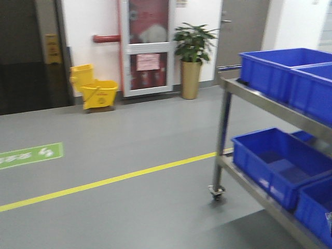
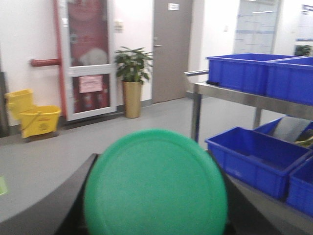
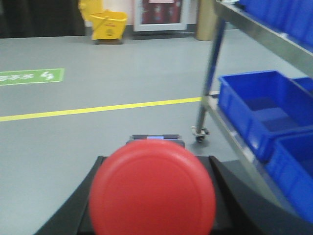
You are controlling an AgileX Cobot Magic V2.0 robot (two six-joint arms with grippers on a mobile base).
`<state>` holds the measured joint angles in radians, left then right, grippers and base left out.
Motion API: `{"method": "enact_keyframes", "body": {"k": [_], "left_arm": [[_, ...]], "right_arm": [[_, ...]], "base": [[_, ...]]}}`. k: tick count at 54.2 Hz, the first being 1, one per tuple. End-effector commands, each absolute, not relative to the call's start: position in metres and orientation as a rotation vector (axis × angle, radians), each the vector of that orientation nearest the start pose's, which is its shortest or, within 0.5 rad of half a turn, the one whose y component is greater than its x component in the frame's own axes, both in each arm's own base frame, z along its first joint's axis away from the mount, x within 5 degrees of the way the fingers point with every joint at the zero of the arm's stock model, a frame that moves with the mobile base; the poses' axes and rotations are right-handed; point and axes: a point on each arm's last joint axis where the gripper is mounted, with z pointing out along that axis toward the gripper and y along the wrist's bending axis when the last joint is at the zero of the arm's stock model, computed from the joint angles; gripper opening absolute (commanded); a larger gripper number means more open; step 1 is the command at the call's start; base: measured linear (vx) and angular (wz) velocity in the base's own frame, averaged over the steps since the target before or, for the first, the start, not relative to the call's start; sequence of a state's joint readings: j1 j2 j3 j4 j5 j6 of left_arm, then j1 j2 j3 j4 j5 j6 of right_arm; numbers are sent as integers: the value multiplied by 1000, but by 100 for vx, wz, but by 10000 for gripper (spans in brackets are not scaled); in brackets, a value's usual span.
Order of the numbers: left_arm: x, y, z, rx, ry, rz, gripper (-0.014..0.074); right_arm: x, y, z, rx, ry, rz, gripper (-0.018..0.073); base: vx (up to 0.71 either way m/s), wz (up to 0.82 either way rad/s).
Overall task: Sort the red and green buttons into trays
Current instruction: 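Drive the base to the shelf with the green and red trays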
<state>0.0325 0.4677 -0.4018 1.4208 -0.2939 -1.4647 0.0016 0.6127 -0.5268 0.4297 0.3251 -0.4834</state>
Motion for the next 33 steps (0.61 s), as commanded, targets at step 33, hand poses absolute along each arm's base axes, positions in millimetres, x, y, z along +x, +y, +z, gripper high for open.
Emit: {"method": "enact_keyframes", "body": {"k": [33], "left_arm": [[103, -24, 328, 155, 1471, -273, 0]], "right_arm": [[130, 9, 331, -133, 1754, 43, -9]], "base": [[36, -63]]}}
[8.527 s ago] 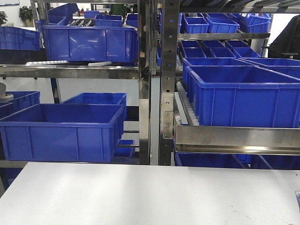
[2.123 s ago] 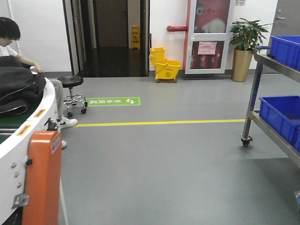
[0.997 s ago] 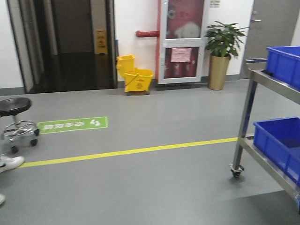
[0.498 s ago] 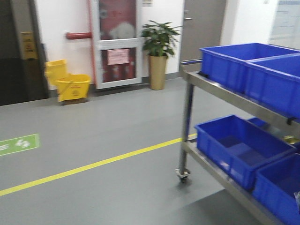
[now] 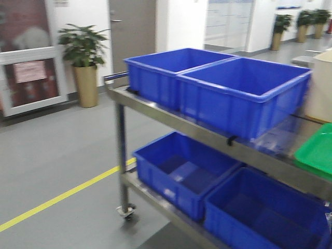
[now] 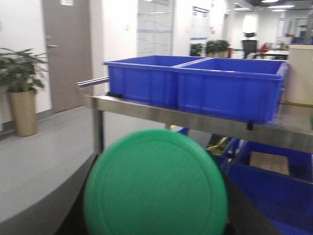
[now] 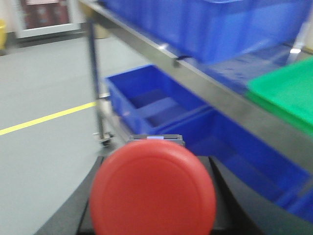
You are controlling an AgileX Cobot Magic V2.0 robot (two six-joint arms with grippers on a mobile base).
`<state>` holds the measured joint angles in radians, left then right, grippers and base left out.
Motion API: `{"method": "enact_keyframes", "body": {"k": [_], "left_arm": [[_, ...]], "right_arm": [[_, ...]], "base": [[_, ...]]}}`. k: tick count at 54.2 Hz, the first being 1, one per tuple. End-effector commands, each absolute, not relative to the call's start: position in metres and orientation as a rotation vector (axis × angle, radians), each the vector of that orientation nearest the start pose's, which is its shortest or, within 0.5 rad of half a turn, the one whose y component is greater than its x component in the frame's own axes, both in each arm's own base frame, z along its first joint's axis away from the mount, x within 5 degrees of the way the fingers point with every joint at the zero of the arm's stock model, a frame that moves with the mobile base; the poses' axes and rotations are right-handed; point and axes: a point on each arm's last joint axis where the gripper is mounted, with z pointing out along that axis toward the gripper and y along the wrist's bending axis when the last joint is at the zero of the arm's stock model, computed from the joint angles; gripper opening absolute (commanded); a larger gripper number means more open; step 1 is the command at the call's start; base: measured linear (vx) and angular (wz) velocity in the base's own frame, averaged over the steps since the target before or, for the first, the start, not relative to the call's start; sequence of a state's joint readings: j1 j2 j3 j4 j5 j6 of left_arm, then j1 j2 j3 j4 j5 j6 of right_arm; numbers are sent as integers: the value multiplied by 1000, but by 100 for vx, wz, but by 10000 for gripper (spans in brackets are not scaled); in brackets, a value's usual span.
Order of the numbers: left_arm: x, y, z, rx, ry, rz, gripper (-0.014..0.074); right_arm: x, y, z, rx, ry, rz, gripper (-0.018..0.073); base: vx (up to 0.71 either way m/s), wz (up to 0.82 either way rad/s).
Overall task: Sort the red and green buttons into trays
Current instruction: 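Drive the base to the shelf with the green and red trays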
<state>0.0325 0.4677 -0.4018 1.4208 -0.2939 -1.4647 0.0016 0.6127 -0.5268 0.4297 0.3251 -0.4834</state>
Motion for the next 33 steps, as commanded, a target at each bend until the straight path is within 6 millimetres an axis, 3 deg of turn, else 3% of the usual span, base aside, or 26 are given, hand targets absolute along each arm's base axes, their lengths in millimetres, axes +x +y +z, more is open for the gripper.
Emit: {"method": "enact_keyframes", "body": {"k": [1, 33], "left_arm": [[103, -24, 328, 155, 1471, -273, 0], [103, -24, 328, 155, 1471, -273, 0]], "right_arm": [[130, 9, 331, -133, 1754, 43, -9], [130, 9, 331, -133, 1754, 43, -9]], "base": [[33, -63], [27, -65]]}}
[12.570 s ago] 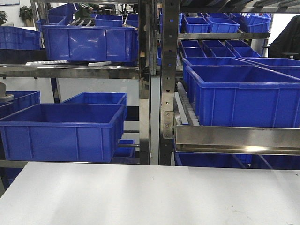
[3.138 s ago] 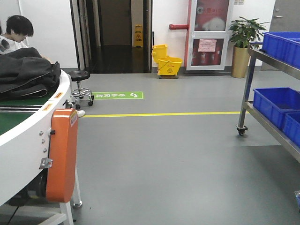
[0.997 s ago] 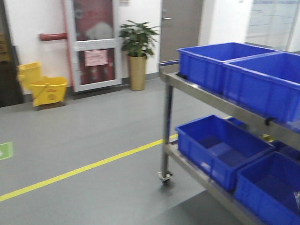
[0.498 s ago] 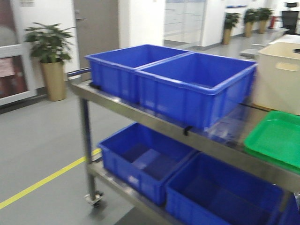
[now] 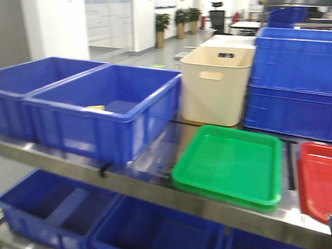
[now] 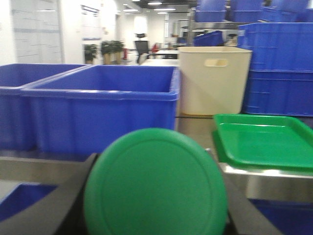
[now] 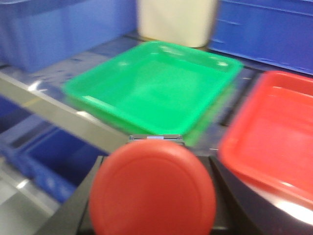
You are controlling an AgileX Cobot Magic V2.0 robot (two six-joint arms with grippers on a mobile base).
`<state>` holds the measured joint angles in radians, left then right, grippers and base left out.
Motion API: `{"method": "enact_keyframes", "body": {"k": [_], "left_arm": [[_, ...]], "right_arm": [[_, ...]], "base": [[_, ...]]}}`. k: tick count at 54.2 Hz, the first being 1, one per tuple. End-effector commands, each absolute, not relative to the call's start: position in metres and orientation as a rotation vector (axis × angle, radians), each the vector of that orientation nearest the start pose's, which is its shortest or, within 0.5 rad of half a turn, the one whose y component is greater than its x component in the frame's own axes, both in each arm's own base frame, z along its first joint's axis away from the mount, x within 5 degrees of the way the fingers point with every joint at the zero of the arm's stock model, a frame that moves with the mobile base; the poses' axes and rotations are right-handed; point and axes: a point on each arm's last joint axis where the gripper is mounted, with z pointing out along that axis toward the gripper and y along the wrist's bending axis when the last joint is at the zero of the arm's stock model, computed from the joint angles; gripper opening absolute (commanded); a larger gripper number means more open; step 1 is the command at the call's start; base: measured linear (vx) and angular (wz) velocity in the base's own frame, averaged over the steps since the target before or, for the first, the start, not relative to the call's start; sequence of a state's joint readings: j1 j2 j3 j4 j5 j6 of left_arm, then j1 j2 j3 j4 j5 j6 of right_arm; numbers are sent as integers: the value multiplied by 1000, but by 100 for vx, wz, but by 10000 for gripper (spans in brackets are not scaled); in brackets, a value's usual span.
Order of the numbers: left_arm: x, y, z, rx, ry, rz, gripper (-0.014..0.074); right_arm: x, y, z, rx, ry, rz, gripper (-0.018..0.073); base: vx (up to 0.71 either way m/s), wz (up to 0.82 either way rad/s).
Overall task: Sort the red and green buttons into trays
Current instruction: 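Drive the base to the shelf with the green and red trays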
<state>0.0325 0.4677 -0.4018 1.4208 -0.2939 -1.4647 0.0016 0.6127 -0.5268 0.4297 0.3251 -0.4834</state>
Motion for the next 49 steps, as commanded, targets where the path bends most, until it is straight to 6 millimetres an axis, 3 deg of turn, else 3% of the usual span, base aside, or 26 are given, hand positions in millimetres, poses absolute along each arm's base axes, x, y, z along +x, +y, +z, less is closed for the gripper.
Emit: {"method": "enact_keyframes", "body": {"k": [1, 24, 49], "left_arm": [[103, -24, 328, 155, 1471, -273, 0], [103, -24, 328, 155, 1471, -273, 0], [103, -24, 328, 155, 1471, -273, 0]], "right_arm": [[130, 9, 331, -133, 1754, 43, -9], [130, 10, 330, -135, 1758, 45, -9], [130, 10, 331, -135, 1757, 44, -9]], "base": [[22, -63], [20, -53], [17, -25]]}}
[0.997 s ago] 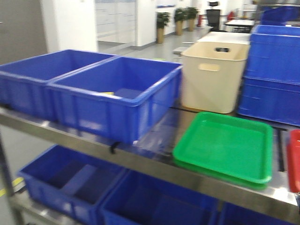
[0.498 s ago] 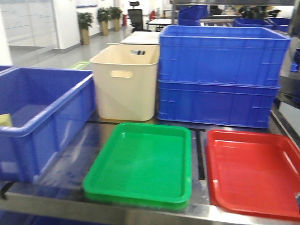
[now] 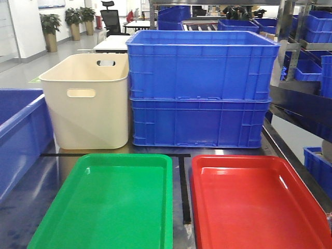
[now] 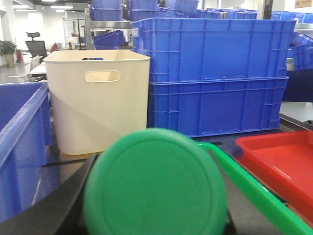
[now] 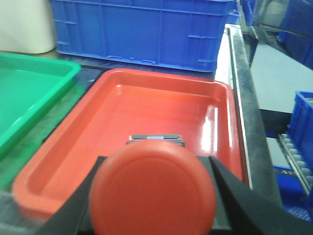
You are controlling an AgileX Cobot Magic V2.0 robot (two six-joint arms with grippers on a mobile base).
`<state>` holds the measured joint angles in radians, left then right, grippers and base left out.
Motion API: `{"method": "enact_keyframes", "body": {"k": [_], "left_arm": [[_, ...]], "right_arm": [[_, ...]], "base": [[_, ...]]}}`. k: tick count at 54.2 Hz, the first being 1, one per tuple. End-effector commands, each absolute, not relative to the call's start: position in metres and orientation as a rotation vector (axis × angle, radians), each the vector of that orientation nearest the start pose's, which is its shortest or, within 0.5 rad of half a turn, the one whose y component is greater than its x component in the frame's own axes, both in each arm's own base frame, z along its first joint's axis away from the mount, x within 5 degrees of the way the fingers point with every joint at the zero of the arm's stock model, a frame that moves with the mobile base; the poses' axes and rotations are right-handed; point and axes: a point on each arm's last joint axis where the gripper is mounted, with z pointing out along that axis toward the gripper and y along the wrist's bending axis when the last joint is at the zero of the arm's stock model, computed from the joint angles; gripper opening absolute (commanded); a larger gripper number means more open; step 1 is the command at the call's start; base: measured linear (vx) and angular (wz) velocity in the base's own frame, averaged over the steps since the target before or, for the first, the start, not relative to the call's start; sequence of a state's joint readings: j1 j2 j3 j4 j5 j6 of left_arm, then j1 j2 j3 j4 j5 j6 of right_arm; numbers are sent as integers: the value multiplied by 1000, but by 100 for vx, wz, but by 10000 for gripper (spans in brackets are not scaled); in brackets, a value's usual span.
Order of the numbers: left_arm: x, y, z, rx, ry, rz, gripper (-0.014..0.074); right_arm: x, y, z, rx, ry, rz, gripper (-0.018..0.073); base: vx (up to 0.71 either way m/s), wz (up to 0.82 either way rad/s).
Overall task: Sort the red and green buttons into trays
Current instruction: 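Drive the base to the shelf with the green and red trays, then lower green button into green tray with left gripper, red into red tray with right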
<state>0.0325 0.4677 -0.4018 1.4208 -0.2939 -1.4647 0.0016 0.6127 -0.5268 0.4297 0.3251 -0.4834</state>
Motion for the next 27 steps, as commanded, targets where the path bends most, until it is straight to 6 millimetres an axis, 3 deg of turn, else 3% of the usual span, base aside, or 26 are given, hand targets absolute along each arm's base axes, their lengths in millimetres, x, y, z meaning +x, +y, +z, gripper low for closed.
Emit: {"method": "enact_keyframes", "body": {"k": [1, 27], "left_arm": [[103, -24, 328, 155, 1471, -273, 0], [103, -24, 328, 155, 1471, -273, 0]], "right_arm": [[130, 10, 331, -135, 1757, 44, -9], [130, 10, 331, -135, 1757, 44, -9]], "base": [[15, -15], [11, -13]]}}
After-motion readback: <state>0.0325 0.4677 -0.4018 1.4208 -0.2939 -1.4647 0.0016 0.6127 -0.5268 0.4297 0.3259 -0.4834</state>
